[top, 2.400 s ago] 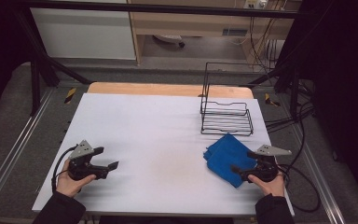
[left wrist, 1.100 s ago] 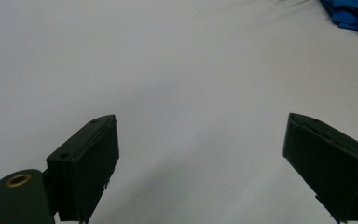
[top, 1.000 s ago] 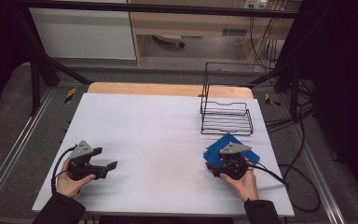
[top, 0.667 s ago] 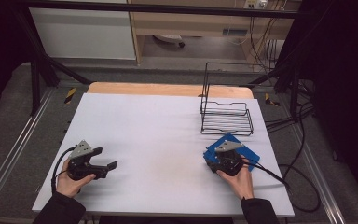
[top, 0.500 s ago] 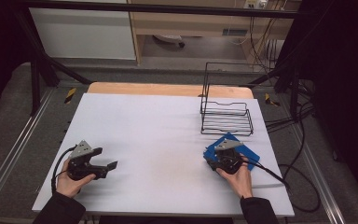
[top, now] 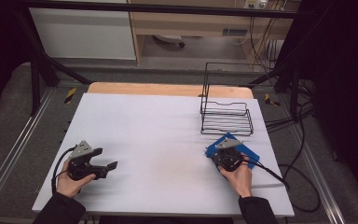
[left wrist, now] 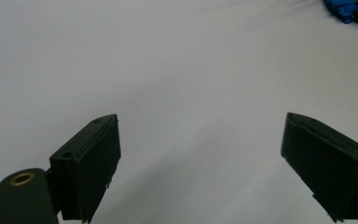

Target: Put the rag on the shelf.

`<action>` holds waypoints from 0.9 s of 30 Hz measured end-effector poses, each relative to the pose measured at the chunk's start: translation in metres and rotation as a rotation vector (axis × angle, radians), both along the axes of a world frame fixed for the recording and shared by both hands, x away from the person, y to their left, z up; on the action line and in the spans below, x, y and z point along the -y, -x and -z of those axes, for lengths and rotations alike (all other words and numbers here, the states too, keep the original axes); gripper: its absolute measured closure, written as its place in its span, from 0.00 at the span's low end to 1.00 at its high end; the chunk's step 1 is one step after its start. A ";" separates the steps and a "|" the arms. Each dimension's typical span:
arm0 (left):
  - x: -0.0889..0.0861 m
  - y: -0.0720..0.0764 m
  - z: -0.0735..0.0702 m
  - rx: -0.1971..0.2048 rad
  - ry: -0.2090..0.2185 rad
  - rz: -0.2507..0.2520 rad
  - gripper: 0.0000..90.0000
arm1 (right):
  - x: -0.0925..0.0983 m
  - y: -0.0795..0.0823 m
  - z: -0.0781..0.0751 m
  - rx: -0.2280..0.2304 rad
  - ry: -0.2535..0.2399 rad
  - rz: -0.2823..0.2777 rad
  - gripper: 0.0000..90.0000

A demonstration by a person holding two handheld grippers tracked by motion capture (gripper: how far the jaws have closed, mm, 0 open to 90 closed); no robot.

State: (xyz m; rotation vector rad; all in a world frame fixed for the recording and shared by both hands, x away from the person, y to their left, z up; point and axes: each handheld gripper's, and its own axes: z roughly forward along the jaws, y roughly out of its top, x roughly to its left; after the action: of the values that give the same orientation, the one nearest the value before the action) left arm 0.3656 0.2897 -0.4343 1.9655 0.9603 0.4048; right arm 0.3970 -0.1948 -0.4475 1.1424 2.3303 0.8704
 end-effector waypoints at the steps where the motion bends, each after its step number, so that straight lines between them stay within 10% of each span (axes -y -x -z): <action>1: 0.000 0.000 0.000 0.001 -0.001 -0.001 0.13 | 0.000 0.000 0.000 -0.002 -0.005 0.005 0.89; 15: -0.001 0.000 -0.001 0.002 0.004 -0.003 0.14 | 0.010 0.005 -0.016 -0.004 -0.142 -0.014 0.93; 27: 0.000 0.000 -0.001 0.004 -0.002 -0.005 0.14 | -0.017 0.022 -0.025 -0.026 -0.238 -0.156 0.93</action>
State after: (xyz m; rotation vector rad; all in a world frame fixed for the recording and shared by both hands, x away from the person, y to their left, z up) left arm 0.3655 0.2895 -0.4334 1.9635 0.9631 0.4126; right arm 0.3749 -0.1783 -0.4227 1.0768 2.4110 1.2233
